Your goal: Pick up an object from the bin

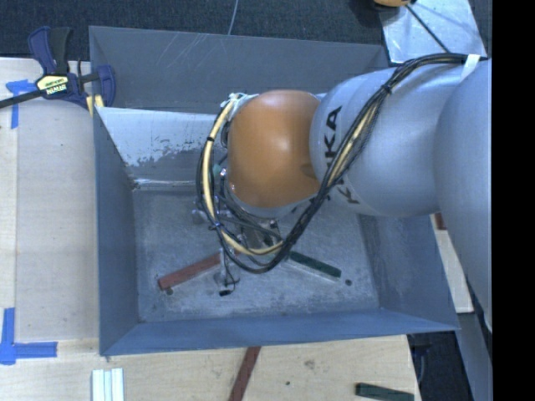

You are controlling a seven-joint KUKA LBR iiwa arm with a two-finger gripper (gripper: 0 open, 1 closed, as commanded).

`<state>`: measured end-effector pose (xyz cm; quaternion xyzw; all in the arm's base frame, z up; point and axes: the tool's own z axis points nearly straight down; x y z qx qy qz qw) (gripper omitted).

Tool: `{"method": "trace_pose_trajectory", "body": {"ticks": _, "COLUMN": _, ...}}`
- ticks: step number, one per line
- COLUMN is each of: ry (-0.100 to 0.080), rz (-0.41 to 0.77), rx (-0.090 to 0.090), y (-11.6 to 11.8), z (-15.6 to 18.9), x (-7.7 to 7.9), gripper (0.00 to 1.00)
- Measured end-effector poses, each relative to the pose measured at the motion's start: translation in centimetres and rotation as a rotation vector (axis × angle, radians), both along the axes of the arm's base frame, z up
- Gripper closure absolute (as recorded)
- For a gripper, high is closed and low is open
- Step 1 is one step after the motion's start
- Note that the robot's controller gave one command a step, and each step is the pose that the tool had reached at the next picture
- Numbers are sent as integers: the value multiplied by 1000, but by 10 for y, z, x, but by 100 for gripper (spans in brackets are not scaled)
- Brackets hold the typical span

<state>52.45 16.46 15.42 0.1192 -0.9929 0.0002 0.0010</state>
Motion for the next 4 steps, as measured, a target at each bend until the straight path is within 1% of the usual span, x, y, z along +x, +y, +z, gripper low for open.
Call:
{"method": "trace_pose_trajectory", "body": {"ticks": 1, "ry": -6, "rz": 9, "rx": 2, "y": -2, "z": -11, "x": 6, "gripper": 0}}
{"method": "trace_pose_trajectory", "body": {"ticks": 2, "ry": -6, "rz": 206, "rx": 2, "y": 6, "z": -73, "x": 25, "gripper": 0}}
{"method": "trace_pose_trajectory", "body": {"ticks": 3, "ry": -8, "rz": 317, "rx": 1, "y": 15, "z": -82, "x": 20, "gripper": 100}}
{"method": "trace_pose_trajectory", "body": {"ticks": 4, "ry": -7, "rz": 316, "rx": 2, "y": 15, "z": -83, "x": 20, "gripper": 100}}
